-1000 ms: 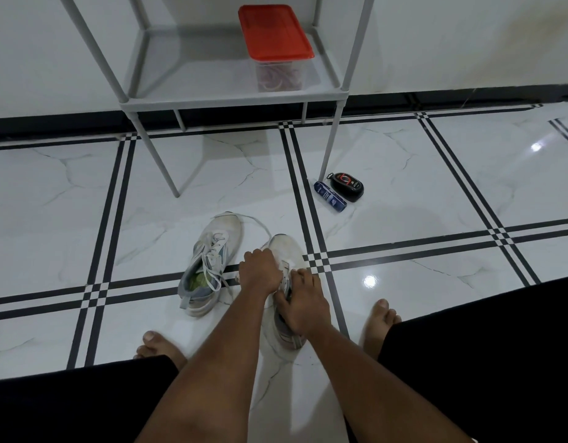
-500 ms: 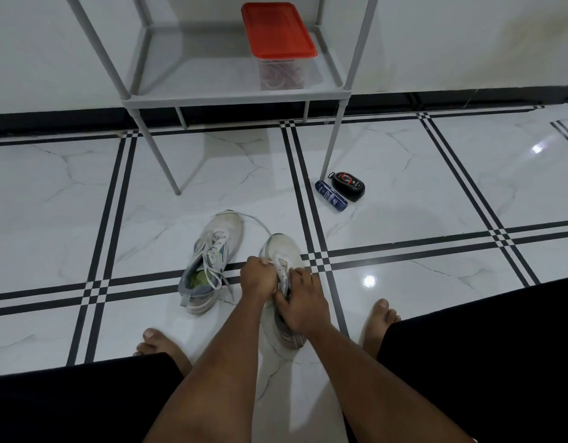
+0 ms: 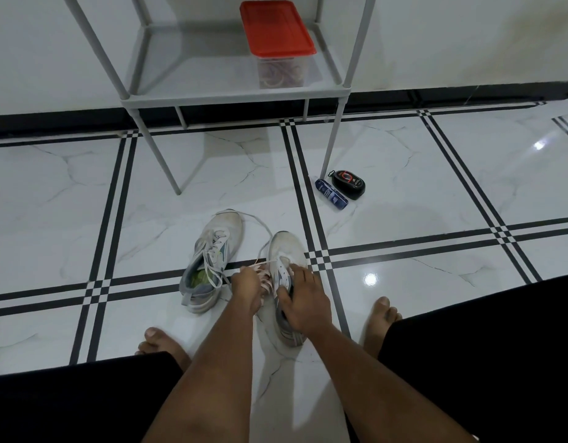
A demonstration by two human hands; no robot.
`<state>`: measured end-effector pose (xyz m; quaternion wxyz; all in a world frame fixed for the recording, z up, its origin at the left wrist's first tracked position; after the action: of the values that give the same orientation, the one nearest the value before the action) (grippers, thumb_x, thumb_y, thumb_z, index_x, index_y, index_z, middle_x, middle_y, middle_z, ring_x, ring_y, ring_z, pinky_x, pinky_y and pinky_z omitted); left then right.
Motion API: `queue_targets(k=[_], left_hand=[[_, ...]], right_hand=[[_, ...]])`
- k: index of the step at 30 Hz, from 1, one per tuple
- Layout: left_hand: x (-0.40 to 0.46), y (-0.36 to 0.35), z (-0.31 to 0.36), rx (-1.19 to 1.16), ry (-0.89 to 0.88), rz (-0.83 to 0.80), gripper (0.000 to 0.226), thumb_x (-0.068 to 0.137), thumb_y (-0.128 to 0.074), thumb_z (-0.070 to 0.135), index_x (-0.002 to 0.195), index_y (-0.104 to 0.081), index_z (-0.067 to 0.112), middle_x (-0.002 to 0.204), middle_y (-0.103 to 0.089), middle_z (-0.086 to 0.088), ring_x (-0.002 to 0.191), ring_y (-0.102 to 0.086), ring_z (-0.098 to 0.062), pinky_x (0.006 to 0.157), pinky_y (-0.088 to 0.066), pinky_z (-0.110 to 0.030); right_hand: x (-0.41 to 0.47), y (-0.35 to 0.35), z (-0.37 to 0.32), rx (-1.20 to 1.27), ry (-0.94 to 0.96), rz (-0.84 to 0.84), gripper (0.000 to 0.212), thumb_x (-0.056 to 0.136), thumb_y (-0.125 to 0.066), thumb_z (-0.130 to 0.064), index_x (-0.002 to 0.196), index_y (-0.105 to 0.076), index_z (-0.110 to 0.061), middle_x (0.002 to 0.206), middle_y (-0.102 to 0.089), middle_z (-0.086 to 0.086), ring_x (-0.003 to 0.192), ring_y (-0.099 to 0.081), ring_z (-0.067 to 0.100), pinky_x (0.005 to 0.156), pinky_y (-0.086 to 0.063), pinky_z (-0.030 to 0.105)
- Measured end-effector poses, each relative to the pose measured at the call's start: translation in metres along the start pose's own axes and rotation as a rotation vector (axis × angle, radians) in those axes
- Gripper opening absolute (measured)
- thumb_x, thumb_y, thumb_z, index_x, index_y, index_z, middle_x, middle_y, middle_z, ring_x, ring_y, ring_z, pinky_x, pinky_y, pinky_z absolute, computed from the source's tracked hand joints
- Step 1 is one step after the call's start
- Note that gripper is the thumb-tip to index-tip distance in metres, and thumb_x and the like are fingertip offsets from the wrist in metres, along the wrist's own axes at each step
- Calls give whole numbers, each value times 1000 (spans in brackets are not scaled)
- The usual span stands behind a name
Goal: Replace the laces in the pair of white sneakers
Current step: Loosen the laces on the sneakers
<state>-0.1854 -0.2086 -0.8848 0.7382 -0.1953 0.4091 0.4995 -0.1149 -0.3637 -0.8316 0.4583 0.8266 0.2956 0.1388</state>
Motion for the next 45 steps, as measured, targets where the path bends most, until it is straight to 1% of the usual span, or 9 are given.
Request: queue_targets(k=[4,9,13,18,23,28,36,40,45], left_hand=[[3,0,5,372,-222,-29,30,96,-44,23,109,-63,2,105,-72,-24,91,-72,-38,80,-61,-52],[-40,-12,30,917,-708,45,18,102,-51,23,118,-52,14,119,-56,-9,100,-62,-34,77,-49,-41],[-29,-5,14,1122,-544,45,58,96,-68,29,141,-38,8,146,-38,-19,122,-59,-41,89,-52,-48],[-27,12,-4,1243,-440,18,42,99,-57,38,135,-59,15,144,-49,-13,131,-55,-31,101,-52,-43],[-29,-5,51,1250,-443,-102,60,77,-52,48,119,-71,10,129,-65,-19,116,-64,-37,96,-56,-44],[-87,-37,152,948,-487,-348,23,53,-62,31,59,-71,10,78,-76,-7,70,-67,-23,69,-54,-33],[-130,-45,198,-359,-254,-511,30,85,-39,13,56,-40,20,53,-29,1,46,-22,-17,56,-55,-33],[-107,-28,182,-456,-218,-378,25,80,-41,14,56,-37,21,52,-27,2,45,-12,-16,45,-32,-23],[-72,-25,156,1,-290,-181,32,94,-38,18,88,-68,8,58,-44,1,42,-35,-15,49,-31,-25]], right_hand=[[1,1,1,3,14,16,57,99,-47,-52,143,-54,-16,135,-61,4,122,-53,23,98,-54,41],[1,-2,1,-5,9,30,50,99,-51,-50,134,-57,-14,127,-61,4,117,-52,22,96,-53,40],[4,-4,4,-2,-1,16,53,99,-49,-54,134,-56,-15,127,-60,3,118,-52,22,96,-53,40],[8,-7,7,-9,-53,-57,61,90,-55,-58,133,-57,-16,125,-59,2,116,-50,22,96,-52,41],[50,25,-1,335,-387,-231,43,88,-61,-61,91,-66,-19,93,-63,-2,89,-57,18,83,-48,43],[87,66,-35,1089,-528,-144,51,110,-40,-50,148,-58,-22,156,-53,-2,149,-40,18,117,-25,36],[86,70,-61,1120,-521,-455,85,98,-37,-80,85,-80,-8,89,-78,19,87,-76,31,104,-43,51],[85,77,-40,1030,-534,-503,56,96,-62,-64,70,-70,-15,61,-51,-1,58,-50,13,87,-51,40],[90,92,-18,1008,-542,-472,39,99,-71,-48,104,-68,-10,90,-69,6,82,-69,21,88,-62,44]])
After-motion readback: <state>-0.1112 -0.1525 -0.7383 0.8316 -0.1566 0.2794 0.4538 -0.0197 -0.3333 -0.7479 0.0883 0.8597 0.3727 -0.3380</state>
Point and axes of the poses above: each hand's wrist, its own x-axis towards the middle knuckle, its own y-axis out of the back of the hand, z = x × y, the point moved 6 cm from there along x, towards the middle knuckle
